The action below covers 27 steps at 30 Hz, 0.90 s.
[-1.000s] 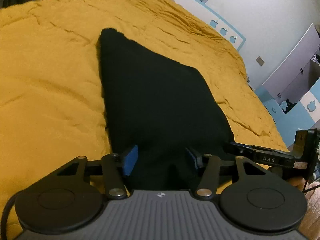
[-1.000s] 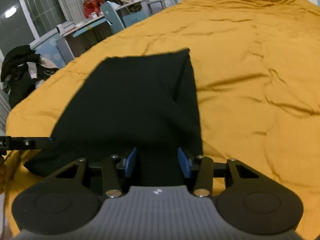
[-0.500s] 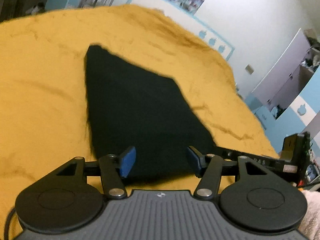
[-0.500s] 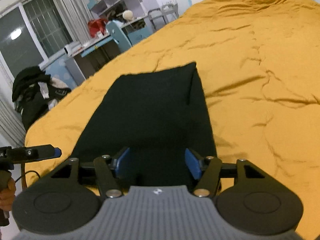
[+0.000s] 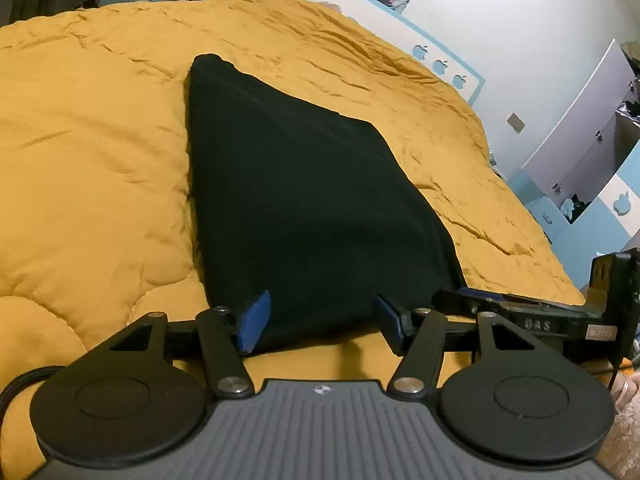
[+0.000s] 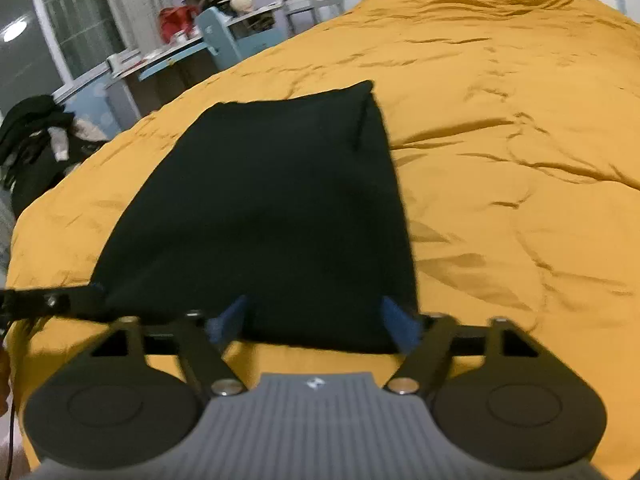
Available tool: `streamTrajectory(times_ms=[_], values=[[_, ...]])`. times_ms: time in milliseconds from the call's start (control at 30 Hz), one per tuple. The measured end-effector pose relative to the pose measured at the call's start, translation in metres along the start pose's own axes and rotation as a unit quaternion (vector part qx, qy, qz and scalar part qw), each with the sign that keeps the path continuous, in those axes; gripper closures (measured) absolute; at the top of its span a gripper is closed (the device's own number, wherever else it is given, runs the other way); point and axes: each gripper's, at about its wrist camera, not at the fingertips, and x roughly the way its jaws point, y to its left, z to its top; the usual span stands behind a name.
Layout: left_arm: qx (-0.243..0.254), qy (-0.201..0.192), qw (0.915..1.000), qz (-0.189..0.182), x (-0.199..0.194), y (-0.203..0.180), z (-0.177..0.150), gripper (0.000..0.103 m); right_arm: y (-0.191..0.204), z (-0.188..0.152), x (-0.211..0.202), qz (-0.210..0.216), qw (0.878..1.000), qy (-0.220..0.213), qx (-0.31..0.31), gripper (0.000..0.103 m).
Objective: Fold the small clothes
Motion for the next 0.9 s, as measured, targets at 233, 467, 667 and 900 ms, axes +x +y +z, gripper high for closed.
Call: streamTrajectory(times_ms=[233, 467, 667, 900], values=[[-0.010, 0.002, 0.9998, 0.015, -0.003, -0.007, 0.007, 0.033, 0.002, 0.009, -0.016, 0.026, 0.999, -0.023, 0.018, 0.021], [0.001, 0.007, 0.9997, 0.024, -0.005, -0.018, 0.012, 0.033, -0.006, 0.079, -0.015, 0.068, 0.991, -0.114, 0.035, 0.021], [-0.010, 0.008, 0.9997, 0.019, 0.001, -0.011, 0.011, 0.032, -0.024, 0.128, 0.053, 0.091, 0.991, -0.075, 0.067, 0.056], [-0.017, 0.009, 0.9998, 0.009, 0.004, -0.006, 0.010, 0.032, -0.053, 0.139, 0.109, 0.049, 0.992, -0.039, 0.107, 0.073]])
